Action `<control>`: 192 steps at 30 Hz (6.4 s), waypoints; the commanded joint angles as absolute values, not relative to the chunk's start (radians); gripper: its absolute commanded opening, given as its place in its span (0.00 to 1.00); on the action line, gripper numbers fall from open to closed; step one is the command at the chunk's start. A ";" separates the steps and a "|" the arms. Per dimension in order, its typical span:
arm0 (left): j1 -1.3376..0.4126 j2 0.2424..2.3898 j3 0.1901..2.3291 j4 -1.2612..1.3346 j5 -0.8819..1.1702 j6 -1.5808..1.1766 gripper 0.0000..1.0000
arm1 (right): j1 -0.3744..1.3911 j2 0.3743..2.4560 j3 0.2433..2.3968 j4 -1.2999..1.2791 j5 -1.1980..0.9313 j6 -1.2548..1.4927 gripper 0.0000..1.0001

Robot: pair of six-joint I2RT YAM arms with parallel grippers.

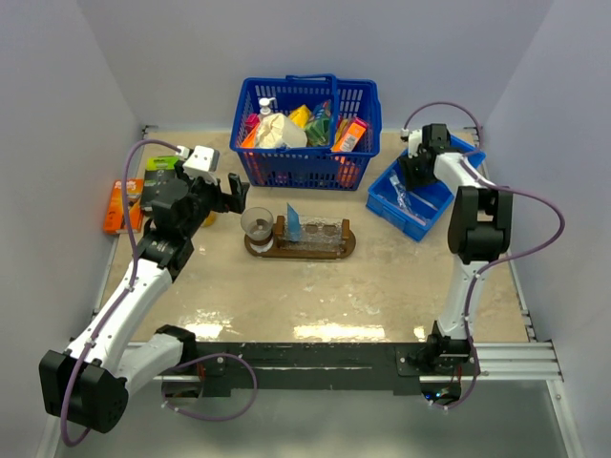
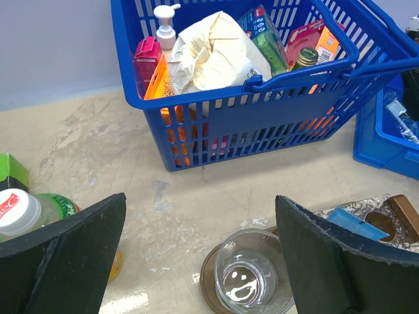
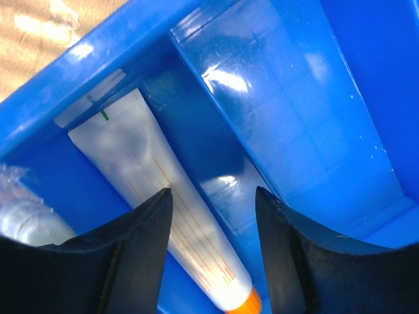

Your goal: Prepare toiletry sets of a toothbrush and toothpaste on the tray

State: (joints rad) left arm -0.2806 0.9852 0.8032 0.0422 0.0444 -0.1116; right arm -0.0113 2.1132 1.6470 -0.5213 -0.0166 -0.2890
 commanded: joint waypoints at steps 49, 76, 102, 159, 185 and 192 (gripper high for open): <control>-0.273 0.963 0.793 0.080 0.054 -0.092 1.00 | -0.008 2.006 1.521 -0.425 -0.146 -0.302 0.53; -0.273 0.951 0.793 0.072 0.026 -0.087 1.00 | 0.023 2.137 1.529 -0.393 0.072 -0.318 0.20; -0.273 0.928 0.779 0.093 0.009 -0.087 1.00 | 0.008 1.875 1.427 -0.275 -0.081 -0.198 0.00; -0.268 1.218 1.080 -0.043 -0.232 -0.140 1.00 | 0.003 2.266 1.816 -0.693 -0.140 -0.261 0.48; -0.184 1.302 1.075 0.058 -0.264 -0.129 1.00 | 0.021 2.241 1.690 -0.534 0.109 -0.153 0.22; -0.167 1.319 1.085 0.072 -0.296 -0.138 1.00 | 0.046 2.211 1.749 -0.512 0.201 -0.144 0.17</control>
State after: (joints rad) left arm -0.1829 1.3102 1.0531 0.0135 -0.2565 -0.1303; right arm 0.0460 2.2158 1.7374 -0.4820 0.0673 -0.1497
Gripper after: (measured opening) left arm 0.997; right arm 0.173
